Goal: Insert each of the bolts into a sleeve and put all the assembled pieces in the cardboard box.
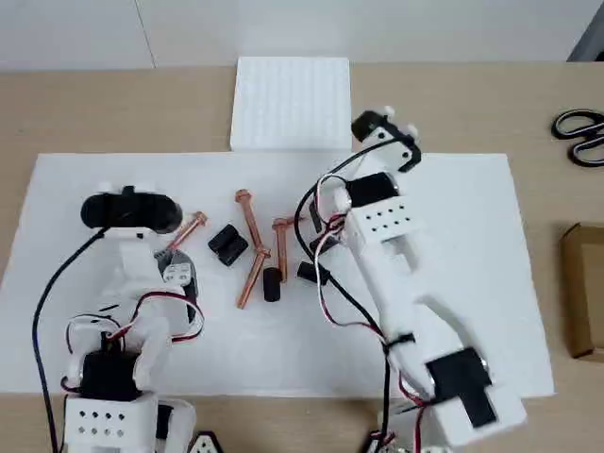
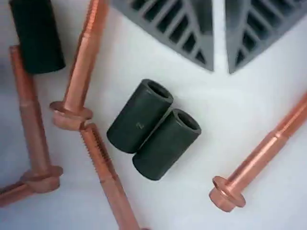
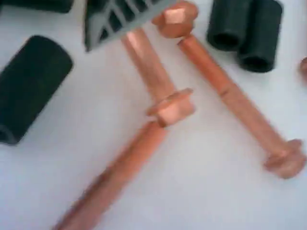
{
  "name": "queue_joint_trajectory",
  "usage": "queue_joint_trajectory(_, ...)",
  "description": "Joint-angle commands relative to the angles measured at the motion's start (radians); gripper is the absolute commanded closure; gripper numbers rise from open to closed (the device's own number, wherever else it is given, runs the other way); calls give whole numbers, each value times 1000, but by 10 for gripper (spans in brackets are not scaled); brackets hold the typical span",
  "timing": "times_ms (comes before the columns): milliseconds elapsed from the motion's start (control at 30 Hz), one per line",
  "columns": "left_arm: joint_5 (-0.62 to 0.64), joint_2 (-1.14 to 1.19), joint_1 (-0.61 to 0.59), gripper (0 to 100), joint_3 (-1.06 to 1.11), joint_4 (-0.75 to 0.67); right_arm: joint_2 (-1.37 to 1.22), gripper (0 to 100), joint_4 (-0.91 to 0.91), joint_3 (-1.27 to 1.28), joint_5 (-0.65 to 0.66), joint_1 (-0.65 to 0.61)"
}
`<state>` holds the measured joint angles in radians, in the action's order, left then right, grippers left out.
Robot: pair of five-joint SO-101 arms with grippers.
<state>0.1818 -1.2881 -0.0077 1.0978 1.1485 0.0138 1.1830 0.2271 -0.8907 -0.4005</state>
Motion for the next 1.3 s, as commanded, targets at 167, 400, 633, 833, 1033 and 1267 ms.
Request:
queue_joint_trajectory(167,26,0,-3,993,-42,-3,-151,757,-8,-92,-61,-1)
queue_joint_trajectory(400,25,0,-3,993,-42,-5,-171,724,-28,-94,-66,-1)
queue_joint_trajectory(633,25,0,-3,993,-42,-5,-171,724,-136,-94,-66,1)
queue_joint_trajectory(833,25,0,-3,993,-42,-5,-176,724,-176,-89,-66,-10)
queue_joint_trajectory(1033,26,0,-3,993,-42,-5,-257,724,-176,-94,-68,-48)
queue_joint_trajectory(1267,26,0,-3,993,-42,-5,-300,726,-174,-95,-106,-44)
